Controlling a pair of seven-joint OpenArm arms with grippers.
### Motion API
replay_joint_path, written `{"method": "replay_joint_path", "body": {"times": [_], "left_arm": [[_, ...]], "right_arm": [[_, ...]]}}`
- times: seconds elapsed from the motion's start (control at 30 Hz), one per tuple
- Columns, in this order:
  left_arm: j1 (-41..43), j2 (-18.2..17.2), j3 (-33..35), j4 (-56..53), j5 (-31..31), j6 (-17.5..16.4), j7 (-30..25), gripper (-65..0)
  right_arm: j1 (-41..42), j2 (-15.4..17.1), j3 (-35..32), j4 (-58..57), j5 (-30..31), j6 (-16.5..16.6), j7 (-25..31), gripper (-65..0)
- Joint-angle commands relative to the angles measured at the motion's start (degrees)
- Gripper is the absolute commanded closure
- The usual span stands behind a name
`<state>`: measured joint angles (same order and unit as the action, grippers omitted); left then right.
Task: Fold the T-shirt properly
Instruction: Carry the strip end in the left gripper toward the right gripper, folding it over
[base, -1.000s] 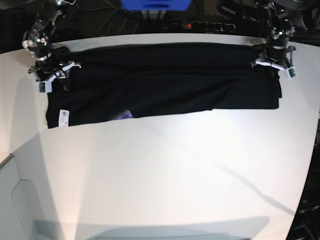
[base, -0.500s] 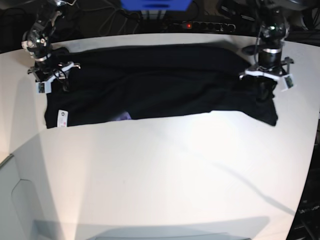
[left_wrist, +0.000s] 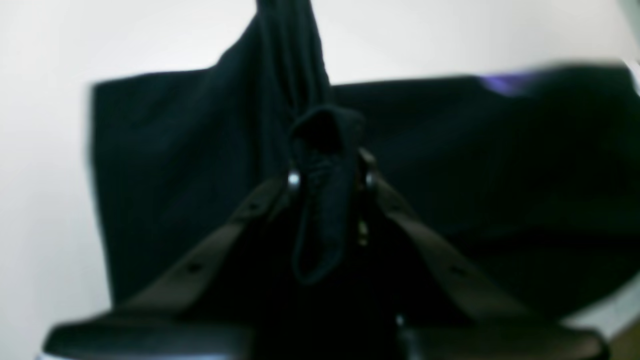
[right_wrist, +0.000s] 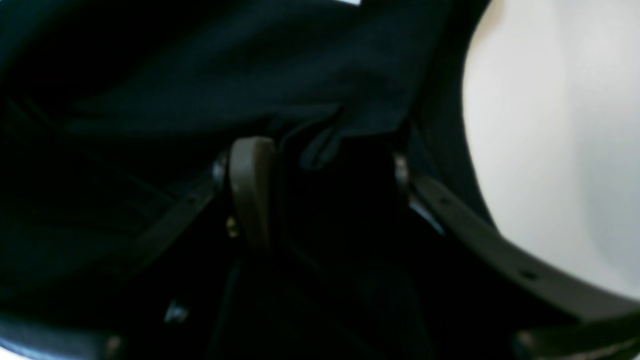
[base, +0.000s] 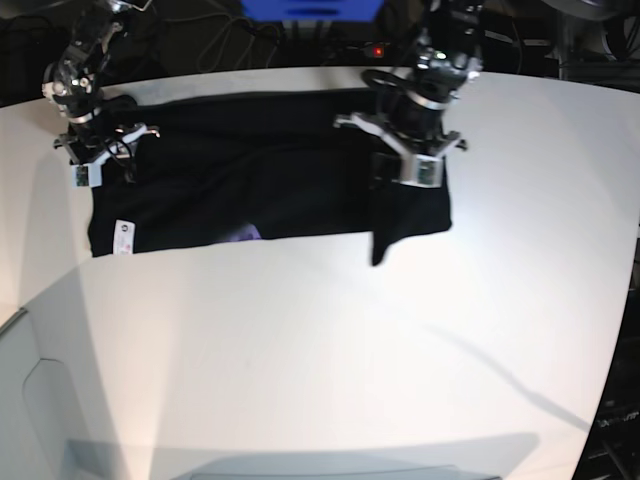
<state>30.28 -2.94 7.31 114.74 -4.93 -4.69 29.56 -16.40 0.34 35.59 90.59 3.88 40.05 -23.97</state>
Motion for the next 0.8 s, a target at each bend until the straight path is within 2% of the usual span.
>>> {"method": "replay_joint_path", "body": {"times": [0.0,0.1,0.27,0.77], "left_arm": [[-0.7,0.1,2.4,0.5,1.5,-0.1,-1.7,0.0],[-1.8,0.1,8.5,-0.7,5.5,0.0,-1.7,0.0],[-4.4,0.1,13.7,-4.4,8.9,0.0,-1.6,0.0],[-9.0,0.0,18.1,-10.6,9.2,0.0,-1.0,0.0]], "right_arm": [[-0.3,0.7,0.2,0.4,-1.5,-0.1,-1.4,-29.8],[-0.3,0.7,0.2,0.4,-1.5,-0.1,-1.4,-29.8],[-0.3,0.7,0.2,0.4,-1.5,-0.1,-1.4,-29.8],[-0.3,0.6,0.0,0.4,-1.5,-0.1,-1.4,-29.8]]}}
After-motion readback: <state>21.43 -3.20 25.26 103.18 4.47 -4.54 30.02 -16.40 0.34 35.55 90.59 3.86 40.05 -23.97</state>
